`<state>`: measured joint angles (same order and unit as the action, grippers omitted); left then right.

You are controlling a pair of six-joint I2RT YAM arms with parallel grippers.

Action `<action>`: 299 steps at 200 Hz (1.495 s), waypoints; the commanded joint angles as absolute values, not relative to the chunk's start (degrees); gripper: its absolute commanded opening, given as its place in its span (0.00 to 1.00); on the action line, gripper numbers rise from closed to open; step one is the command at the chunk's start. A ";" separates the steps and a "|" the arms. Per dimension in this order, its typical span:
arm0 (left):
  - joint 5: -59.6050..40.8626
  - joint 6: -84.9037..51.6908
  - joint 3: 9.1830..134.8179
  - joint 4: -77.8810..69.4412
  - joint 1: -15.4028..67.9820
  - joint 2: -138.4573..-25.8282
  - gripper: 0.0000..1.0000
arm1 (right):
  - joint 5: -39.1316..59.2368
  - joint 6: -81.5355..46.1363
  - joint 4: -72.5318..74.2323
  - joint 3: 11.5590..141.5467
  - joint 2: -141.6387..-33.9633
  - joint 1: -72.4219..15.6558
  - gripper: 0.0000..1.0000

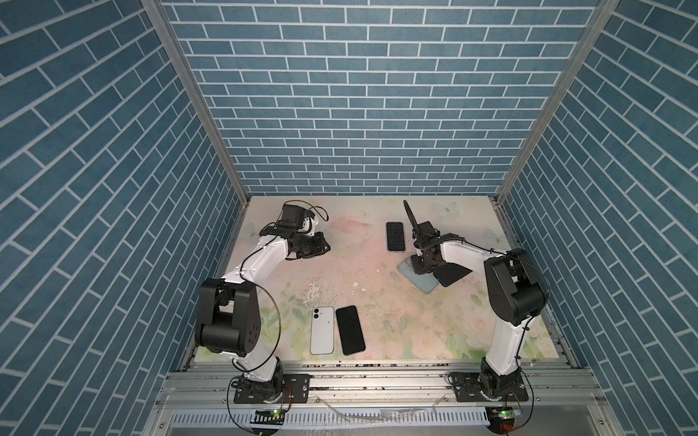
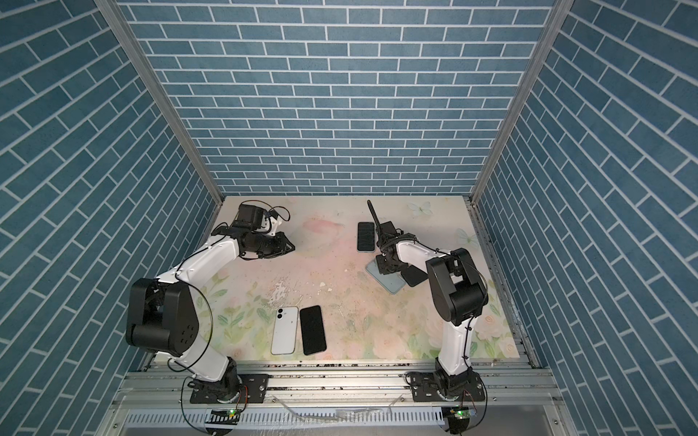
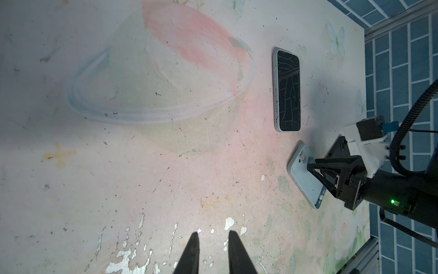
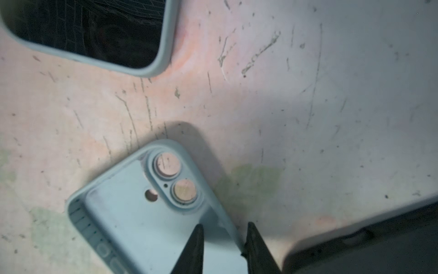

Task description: Put the phone into the phone case

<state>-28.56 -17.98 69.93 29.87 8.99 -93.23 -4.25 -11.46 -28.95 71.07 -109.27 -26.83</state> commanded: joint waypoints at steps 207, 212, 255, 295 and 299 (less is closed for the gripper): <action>-30.05 -17.49 70.38 30.63 8.53 -91.73 0.25 | -4.05 9.20 -40.95 64.96 -96.59 -47.11 0.00; -30.10 -17.53 70.47 30.60 8.53 -91.76 0.25 | -4.39 9.23 -40.96 64.91 -96.59 -47.15 0.00; -30.32 -17.65 70.61 30.59 8.53 -91.58 0.25 | -8.24 8.14 -39.61 63.94 -94.77 -47.28 0.56; -29.33 -17.49 70.60 30.63 8.53 -90.82 0.25 | -2.65 -8.98 -38.24 66.44 -91.32 -49.23 0.62; -29.12 -17.49 70.56 30.66 8.53 -90.72 0.25 | -0.84 -11.28 -37.55 66.36 -91.08 -49.74 0.62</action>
